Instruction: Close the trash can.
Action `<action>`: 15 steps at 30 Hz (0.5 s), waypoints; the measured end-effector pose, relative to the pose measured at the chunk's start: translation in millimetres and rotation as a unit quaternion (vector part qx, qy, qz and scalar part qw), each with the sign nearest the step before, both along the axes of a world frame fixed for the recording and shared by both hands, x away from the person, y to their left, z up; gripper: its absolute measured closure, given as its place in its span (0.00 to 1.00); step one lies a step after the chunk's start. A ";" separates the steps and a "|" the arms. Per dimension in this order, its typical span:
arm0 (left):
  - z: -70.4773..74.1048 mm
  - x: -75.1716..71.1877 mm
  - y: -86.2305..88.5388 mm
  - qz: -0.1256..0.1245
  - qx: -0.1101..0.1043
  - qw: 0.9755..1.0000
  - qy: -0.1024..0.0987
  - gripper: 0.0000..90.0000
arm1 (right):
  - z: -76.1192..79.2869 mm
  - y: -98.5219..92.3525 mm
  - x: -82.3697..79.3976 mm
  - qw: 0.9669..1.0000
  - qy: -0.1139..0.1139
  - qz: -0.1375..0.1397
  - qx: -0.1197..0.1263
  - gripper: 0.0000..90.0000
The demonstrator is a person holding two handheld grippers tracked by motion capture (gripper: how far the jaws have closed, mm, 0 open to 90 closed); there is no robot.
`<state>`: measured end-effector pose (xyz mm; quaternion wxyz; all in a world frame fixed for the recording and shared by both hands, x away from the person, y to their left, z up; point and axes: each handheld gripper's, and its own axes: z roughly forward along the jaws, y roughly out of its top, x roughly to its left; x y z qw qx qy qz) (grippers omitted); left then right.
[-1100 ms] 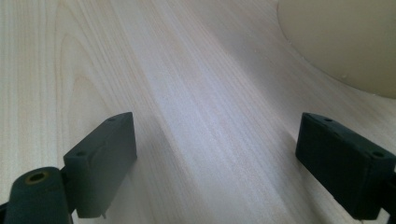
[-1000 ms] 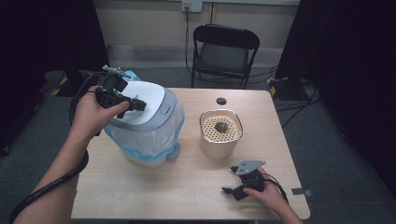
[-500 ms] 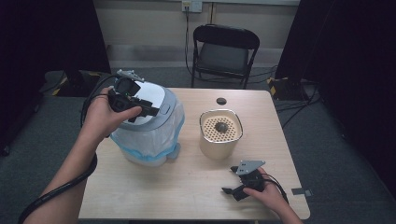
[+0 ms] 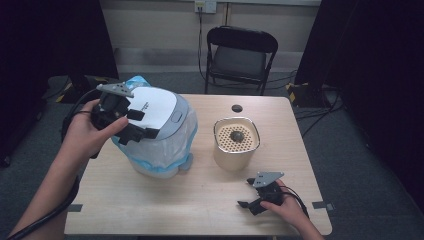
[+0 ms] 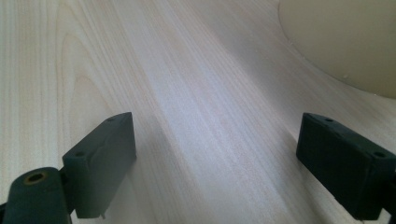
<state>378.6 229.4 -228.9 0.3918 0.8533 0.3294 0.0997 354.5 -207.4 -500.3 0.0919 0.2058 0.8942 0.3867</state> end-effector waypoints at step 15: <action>-39.6 -48.5 38.8 0.011 -0.032 0.999 0.025 0.20 | -0.1 0.1 0.0 1.000 -0.001 -0.001 0.001 0.13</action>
